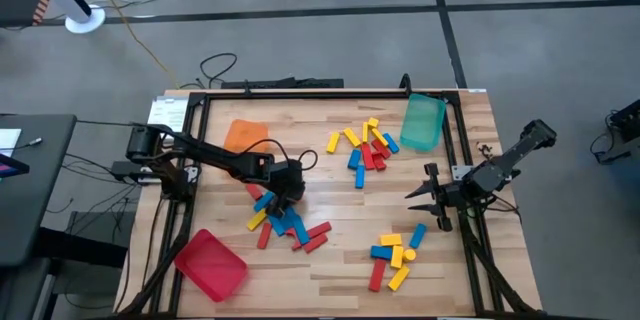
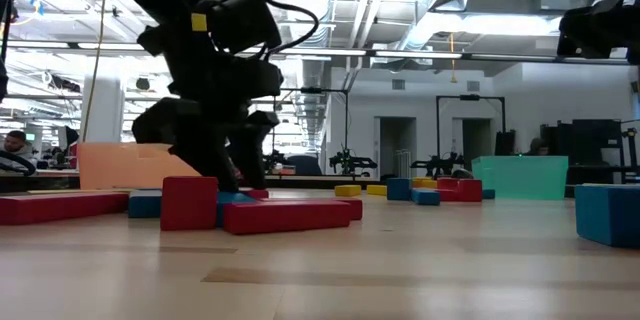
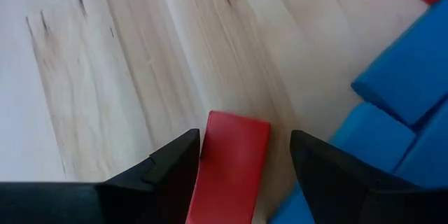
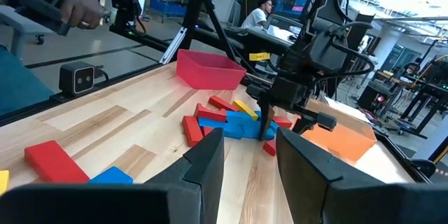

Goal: Sort blocks
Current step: Put the red wooden block into the orange bin

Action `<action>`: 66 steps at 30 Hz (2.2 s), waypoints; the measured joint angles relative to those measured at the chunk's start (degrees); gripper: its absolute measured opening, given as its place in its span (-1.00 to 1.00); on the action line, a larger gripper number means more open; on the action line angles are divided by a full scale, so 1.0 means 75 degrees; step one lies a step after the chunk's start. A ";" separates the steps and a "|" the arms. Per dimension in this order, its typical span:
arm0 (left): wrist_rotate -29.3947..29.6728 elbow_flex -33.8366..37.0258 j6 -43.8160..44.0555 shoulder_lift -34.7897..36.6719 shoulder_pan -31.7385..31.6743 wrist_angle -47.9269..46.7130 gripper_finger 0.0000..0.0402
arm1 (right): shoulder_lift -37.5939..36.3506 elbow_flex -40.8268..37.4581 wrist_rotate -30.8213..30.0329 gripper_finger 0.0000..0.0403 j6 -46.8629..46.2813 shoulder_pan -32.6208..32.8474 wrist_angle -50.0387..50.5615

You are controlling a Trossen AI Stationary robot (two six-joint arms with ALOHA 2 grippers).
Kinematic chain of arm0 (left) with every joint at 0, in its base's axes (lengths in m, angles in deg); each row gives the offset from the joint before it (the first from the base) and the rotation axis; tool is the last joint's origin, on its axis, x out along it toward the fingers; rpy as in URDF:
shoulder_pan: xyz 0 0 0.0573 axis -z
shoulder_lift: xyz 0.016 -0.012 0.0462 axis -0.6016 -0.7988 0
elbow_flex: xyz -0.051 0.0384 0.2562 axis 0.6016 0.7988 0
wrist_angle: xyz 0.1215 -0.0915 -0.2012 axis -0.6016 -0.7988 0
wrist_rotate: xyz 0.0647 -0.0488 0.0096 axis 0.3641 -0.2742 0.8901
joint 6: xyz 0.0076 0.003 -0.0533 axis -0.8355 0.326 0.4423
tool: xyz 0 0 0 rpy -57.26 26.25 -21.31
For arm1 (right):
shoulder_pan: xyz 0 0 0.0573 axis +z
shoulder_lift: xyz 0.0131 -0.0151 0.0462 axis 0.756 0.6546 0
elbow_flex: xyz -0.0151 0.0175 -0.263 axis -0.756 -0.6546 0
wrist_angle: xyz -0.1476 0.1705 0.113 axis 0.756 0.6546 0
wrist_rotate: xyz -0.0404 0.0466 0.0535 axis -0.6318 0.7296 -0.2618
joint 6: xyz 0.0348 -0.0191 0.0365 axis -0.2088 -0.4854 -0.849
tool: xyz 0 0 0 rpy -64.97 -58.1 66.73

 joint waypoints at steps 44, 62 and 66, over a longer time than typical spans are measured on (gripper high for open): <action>0.0225 -0.0053 -0.0105 0.0018 -0.0151 0.0080 -0.38 | -0.0001 0.0000 0.0000 -0.27 0.0000 0.0000 0.0000; 0.1957 -0.2771 -0.0247 0.0159 -0.0118 -0.4843 -0.38 | -0.0003 0.0000 0.0000 -0.27 0.0000 0.0000 0.0000; 0.2014 -0.2537 0.0063 0.0826 -0.0829 -0.5252 -0.38 | -0.0003 0.0000 0.0000 -0.27 0.0000 0.0000 0.0003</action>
